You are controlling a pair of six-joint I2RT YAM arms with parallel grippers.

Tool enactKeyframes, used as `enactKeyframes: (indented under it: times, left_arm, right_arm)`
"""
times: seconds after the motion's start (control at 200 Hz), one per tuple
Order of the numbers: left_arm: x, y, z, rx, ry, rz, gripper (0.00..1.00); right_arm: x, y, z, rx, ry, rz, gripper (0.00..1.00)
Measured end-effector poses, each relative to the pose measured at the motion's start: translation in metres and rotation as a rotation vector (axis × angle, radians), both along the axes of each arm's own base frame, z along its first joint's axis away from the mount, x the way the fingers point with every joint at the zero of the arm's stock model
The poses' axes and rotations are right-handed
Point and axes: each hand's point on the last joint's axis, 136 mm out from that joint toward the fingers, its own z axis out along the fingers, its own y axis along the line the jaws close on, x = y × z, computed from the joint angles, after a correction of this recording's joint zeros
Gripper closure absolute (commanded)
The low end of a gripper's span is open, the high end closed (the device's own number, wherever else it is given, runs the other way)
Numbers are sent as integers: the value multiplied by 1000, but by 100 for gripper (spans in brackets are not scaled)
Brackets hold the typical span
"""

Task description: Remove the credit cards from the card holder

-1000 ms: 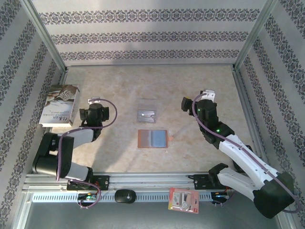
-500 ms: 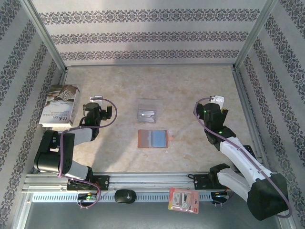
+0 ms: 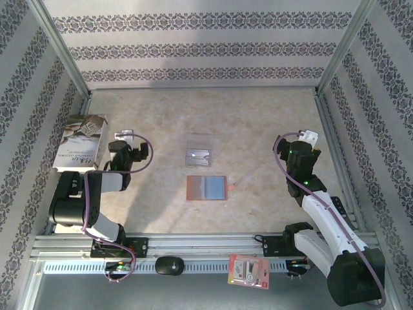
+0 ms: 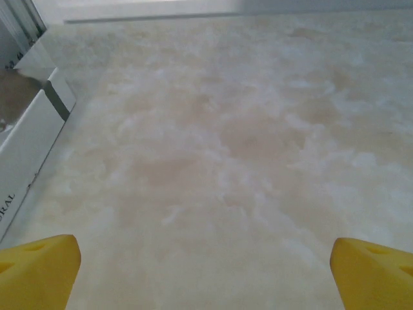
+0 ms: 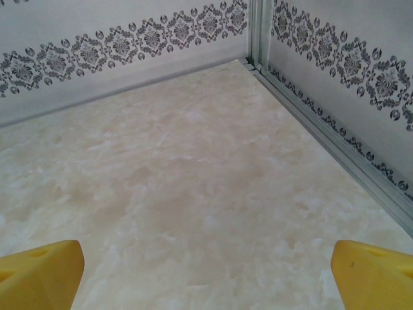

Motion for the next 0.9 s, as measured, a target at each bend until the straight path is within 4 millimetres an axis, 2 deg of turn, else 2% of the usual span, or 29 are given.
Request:
enactKeyframes:
  times: [0.085,0.215,0.435,0.55,0.674,0.769,0.899]
  left_arm:
    - [-12,1,-21,-2,50,6,1]
    - [-13,7,-16,7,4,48,1]
    - [-7,10,0,6,-70,72,1]
    - [-7,10,2,4,-78,71,1]
    - [-7,10,2,5,-78,72,1]
    - [-6,10,2,5,-78,72,1]
    - [-6,10,3,5,-79,72,1]
  right_arm:
    - [2,-1,4,-37,-10,12,2]
    - [8,-10,-1,-89,-38,5,2]
    - [26,-10,-68,-136,72,47,2]
    - [36,-12,-87,-142,92,61,2]
    - [46,-16,-95,-127,80,68,2]
    - [58,-9,-103,-130,90,106,2]
    - [67,3,-96,-137,62,153,2]
